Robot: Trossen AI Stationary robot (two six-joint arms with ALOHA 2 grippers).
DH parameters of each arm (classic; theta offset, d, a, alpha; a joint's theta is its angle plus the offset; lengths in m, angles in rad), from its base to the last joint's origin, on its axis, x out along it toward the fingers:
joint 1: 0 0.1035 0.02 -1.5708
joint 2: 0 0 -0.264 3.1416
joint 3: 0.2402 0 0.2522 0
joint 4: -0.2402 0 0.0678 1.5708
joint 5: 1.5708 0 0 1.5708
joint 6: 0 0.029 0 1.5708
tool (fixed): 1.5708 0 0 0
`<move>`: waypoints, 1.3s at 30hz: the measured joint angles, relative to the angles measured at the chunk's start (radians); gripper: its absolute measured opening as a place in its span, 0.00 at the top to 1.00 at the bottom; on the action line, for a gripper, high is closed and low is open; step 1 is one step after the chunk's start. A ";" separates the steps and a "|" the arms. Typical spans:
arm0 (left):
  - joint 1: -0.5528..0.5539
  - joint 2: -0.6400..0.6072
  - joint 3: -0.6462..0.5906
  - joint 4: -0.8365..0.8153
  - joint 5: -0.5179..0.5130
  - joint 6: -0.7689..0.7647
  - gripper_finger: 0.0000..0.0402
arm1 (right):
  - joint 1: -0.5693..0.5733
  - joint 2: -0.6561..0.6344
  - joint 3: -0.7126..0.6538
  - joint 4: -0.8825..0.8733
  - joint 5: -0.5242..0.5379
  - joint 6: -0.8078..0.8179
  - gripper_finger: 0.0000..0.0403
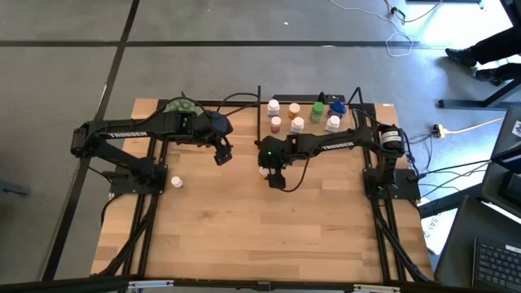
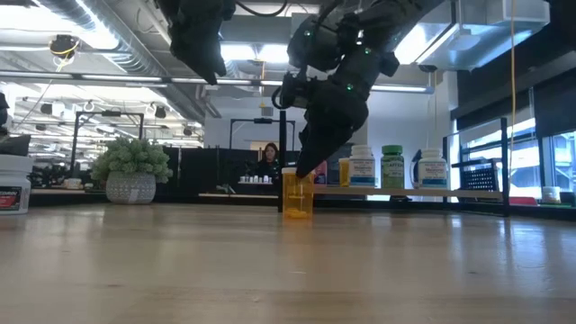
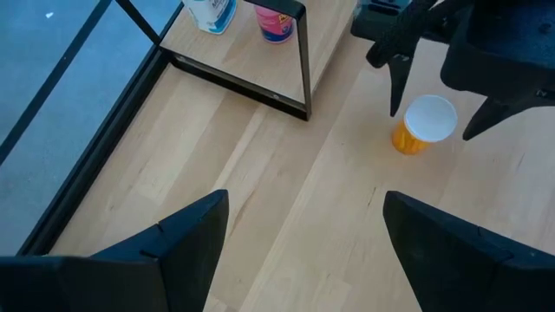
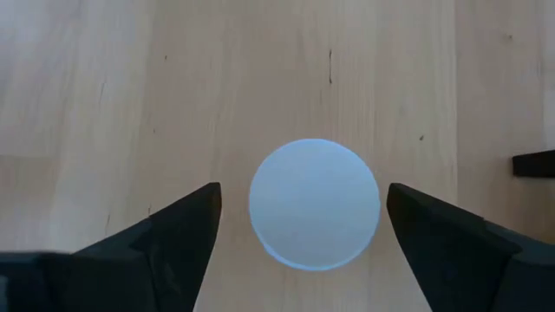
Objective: Pick and place medicine bottles onto shelf by color
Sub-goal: Put the orange medicine bottle on the shelf
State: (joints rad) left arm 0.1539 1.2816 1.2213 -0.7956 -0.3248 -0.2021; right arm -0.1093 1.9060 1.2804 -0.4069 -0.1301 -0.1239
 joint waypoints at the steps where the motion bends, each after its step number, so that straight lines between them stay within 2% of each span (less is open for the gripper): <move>1: 0.000 0.000 0.000 0.000 0.000 0.000 0.25 | 0.000 0.000 0.000 0.000 0.004 0.001 0.18; 8: 0.000 0.000 0.000 0.000 0.000 0.000 0.25 | -0.004 0.011 0.000 0.010 0.000 0.009 0.21; 21: 0.000 0.000 0.000 0.005 0.000 0.000 0.25 | -0.004 0.031 0.000 0.038 -0.002 0.011 0.41; 26: 0.000 0.000 0.000 0.005 0.000 0.000 0.25 | -0.003 0.031 0.000 0.033 0.027 0.015 0.48; 31: 0.000 0.000 0.000 0.005 0.000 0.000 0.25 | -0.005 0.031 0.001 0.023 0.021 0.018 0.48; 34: 0.000 0.000 0.000 0.005 0.000 0.000 0.25 | -0.006 0.027 0.001 0.015 -0.029 0.052 0.48; 39: 0.000 0.000 0.000 0.005 0.000 0.000 0.25 | -0.006 -0.018 0.000 -0.035 -0.036 0.072 0.48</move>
State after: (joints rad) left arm 0.1539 1.2819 1.2213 -0.7906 -0.3245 -0.2020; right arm -0.1150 1.8883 1.2808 -0.4418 -0.1657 -0.0517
